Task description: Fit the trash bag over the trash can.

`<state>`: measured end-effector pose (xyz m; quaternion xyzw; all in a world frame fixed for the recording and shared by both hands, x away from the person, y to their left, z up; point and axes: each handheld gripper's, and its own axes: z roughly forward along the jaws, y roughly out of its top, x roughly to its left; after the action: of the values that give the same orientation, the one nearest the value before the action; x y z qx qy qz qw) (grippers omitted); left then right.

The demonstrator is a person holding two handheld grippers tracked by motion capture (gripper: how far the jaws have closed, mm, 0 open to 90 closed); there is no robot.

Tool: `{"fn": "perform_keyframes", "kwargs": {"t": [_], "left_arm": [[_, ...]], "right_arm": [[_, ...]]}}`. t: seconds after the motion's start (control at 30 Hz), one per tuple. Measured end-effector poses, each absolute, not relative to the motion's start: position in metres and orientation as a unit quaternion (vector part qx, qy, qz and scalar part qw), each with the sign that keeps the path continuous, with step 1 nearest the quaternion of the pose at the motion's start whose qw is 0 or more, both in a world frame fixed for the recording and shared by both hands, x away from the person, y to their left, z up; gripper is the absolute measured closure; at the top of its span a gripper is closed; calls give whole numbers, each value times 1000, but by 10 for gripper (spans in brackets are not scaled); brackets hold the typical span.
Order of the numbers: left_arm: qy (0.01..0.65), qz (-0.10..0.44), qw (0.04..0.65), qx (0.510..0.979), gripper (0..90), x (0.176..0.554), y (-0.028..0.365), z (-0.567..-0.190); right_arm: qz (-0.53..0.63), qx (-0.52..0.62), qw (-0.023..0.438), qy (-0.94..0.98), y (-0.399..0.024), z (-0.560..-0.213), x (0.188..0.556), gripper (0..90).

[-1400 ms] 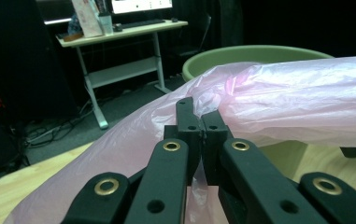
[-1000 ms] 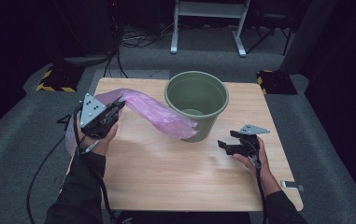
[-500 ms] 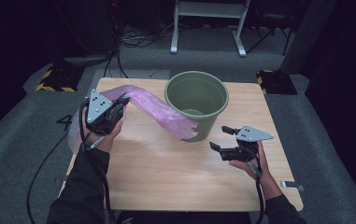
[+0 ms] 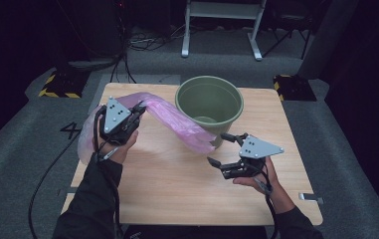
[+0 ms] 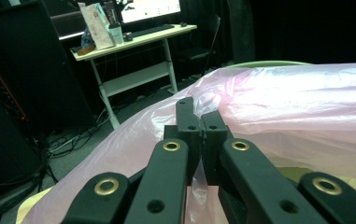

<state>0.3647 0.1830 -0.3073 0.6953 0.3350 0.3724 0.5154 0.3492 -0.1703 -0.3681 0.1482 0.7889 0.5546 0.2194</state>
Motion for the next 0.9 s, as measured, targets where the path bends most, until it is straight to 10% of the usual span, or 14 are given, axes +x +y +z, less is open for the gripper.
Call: {"fn": "perform_keyframes", "kwargs": {"t": [0.2, 0.57, 0.9], "left_arm": [[326, 370, 516, 700, 895, 363, 178, -307], [312, 372, 530, 695, 895, 354, 180, -301], [297, 374, 547, 688, 895, 345, 180, -294]], "right_arm": [[541, 128, 237, 796, -149, -369, 349, 213], [539, 140, 280, 782, -139, -372, 360, 746], [554, 131, 326, 755, -145, -346, 365, 871]]}}
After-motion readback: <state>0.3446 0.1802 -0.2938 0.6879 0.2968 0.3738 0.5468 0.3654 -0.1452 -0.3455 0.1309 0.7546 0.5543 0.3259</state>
